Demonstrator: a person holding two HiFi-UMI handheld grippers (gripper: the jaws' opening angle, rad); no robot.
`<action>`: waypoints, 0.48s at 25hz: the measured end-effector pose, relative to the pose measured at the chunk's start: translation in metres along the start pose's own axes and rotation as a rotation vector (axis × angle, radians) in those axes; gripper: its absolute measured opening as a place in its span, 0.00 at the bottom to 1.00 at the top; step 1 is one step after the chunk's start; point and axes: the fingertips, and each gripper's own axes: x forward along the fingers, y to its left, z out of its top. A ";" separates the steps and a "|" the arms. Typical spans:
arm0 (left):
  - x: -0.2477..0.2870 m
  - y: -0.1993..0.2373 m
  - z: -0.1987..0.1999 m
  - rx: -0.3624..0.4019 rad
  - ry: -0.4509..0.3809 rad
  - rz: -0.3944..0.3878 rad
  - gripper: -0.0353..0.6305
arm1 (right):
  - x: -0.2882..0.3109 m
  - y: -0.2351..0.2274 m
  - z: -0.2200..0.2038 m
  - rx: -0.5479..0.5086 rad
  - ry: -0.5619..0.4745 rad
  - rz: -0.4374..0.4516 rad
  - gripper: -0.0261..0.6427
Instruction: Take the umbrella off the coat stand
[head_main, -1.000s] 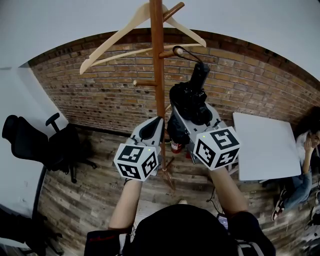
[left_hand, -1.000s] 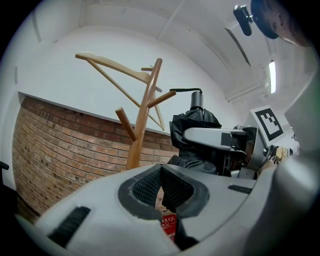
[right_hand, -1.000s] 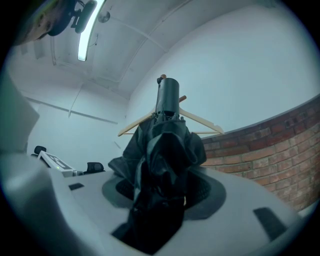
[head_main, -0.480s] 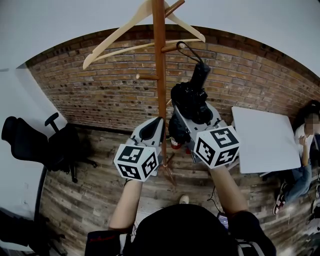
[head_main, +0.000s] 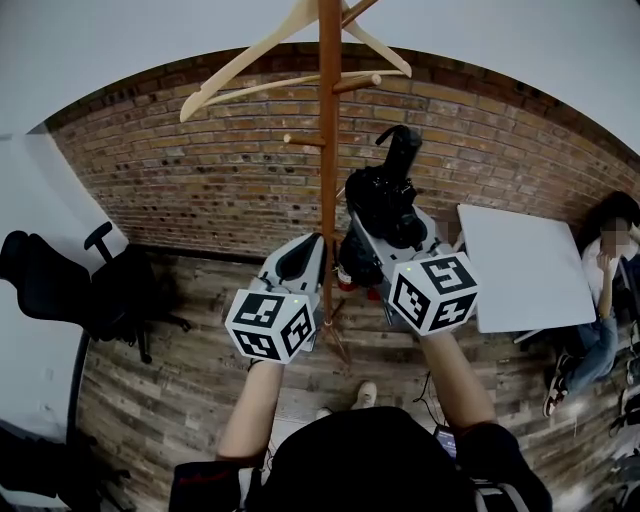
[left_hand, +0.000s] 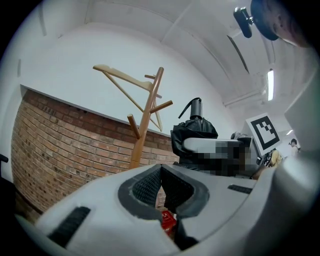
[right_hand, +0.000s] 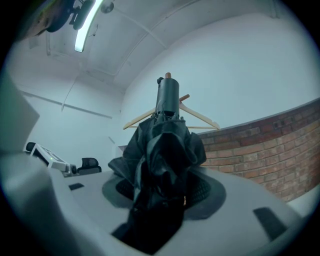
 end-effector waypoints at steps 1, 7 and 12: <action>-0.004 0.001 0.002 -0.002 -0.007 0.001 0.08 | -0.002 0.003 -0.001 -0.001 0.002 -0.002 0.39; -0.022 -0.003 0.000 -0.009 -0.004 -0.009 0.08 | -0.014 0.015 -0.008 -0.003 0.014 -0.016 0.39; -0.025 -0.008 -0.009 -0.012 0.024 -0.021 0.08 | -0.021 0.018 -0.016 -0.002 0.032 -0.026 0.39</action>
